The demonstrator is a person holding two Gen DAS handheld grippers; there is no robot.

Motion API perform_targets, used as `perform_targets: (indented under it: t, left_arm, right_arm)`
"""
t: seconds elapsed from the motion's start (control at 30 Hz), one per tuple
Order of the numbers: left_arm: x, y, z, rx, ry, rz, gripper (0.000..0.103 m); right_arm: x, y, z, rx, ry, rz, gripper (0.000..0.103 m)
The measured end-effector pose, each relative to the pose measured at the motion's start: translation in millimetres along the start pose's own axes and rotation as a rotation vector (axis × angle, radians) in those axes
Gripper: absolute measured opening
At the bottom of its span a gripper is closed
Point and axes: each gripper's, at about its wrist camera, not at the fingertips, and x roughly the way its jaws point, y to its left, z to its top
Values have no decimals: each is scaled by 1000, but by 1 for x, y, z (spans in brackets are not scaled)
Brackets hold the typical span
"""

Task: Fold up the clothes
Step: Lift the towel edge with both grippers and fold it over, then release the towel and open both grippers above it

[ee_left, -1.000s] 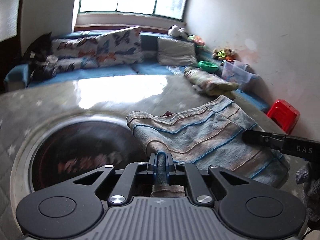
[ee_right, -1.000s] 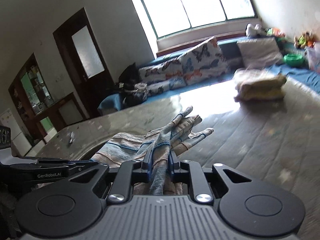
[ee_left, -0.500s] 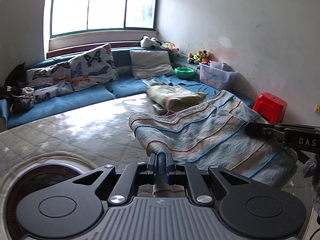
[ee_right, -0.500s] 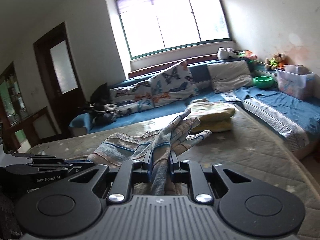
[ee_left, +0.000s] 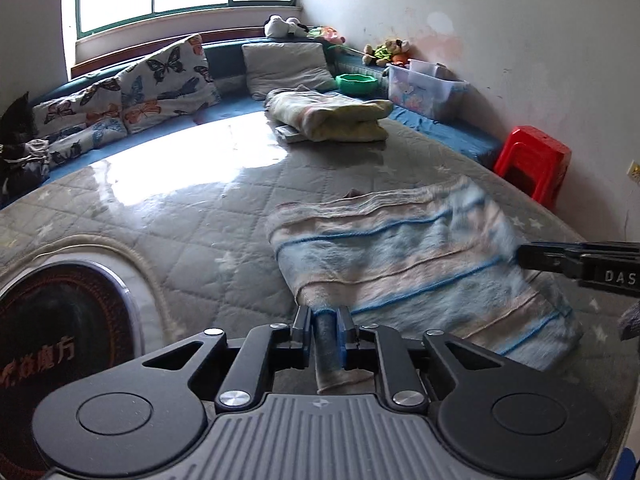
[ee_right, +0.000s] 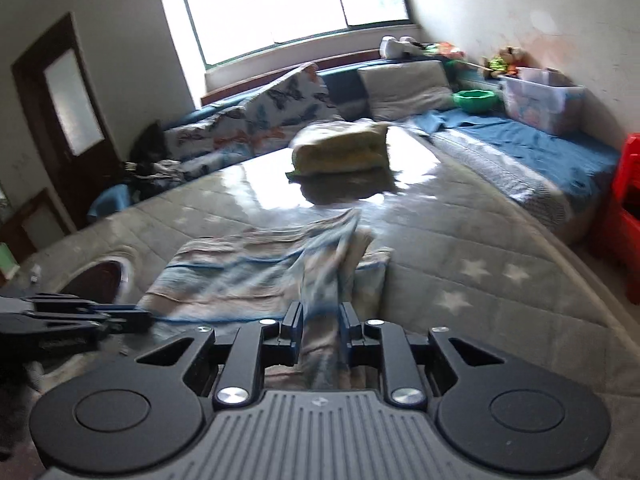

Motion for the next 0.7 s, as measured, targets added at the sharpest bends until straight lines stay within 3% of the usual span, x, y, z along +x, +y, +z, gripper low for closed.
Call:
perform_targets:
  t: [0.17, 0.37, 0.63, 0.7]
  left_arm:
    - [-10, 4, 4, -30, -45, 27, 20]
    - [-10, -1, 8, -7, -66, -12, 20]
    - [23, 8, 4, -25, 18, -15, 21]
    - [24, 12, 3, -38, 22, -14, 26]
  right_arm:
    - [-6, -3, 12, 1, -44, 7, 20]
    - [22, 20, 27, -60, -32, 70, 20]
    - [80, 25, 38, -78, 57, 39, 21]
    - [79, 20, 37, -62, 51, 36, 21]
